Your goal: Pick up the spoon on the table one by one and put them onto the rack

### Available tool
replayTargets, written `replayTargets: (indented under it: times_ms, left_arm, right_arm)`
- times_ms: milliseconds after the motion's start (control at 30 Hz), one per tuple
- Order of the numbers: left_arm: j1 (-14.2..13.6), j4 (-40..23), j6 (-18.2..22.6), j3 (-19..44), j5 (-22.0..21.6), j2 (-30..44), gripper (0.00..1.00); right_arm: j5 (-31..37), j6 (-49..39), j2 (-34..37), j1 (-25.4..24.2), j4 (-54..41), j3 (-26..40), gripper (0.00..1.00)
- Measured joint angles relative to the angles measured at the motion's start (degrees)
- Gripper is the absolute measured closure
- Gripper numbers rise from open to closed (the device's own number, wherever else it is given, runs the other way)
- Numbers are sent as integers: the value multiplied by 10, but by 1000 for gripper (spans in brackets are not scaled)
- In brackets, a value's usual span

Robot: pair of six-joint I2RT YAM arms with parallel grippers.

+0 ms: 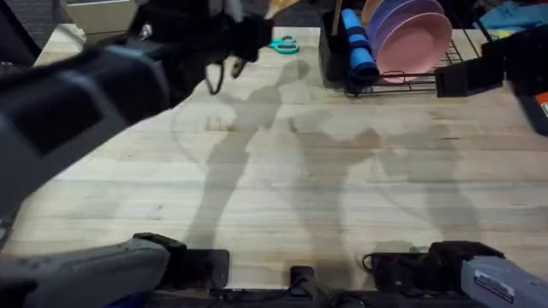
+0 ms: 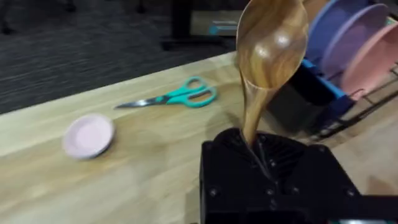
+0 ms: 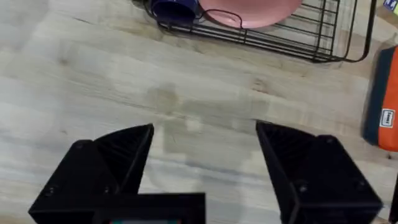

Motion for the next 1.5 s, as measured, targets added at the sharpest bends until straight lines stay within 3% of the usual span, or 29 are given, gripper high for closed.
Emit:
replayTargets:
  times_ms: [200,500,667,1000,1300,1500]
  left_arm:
    - [-44,44,-13,78,2,76,961]
    - [-66,269,-122,104,4,171,959]
    - [-87,359,-169,104,4,223,959]
    - [-141,371,-195,169,7,303,959]
    - [-148,382,-197,241,6,351,959]
    - [-151,429,-222,254,6,399,959]
  right_arm:
    - [0,0,0,0,0,0,6]
    - [1,0,0,0,0,0,5]
    - [1,0,0,0,0,0,6]
    - [2,0,0,0,9,0,6]
    - [2,0,0,0,9,0,6]
    - [2,0,0,0,9,0,6]
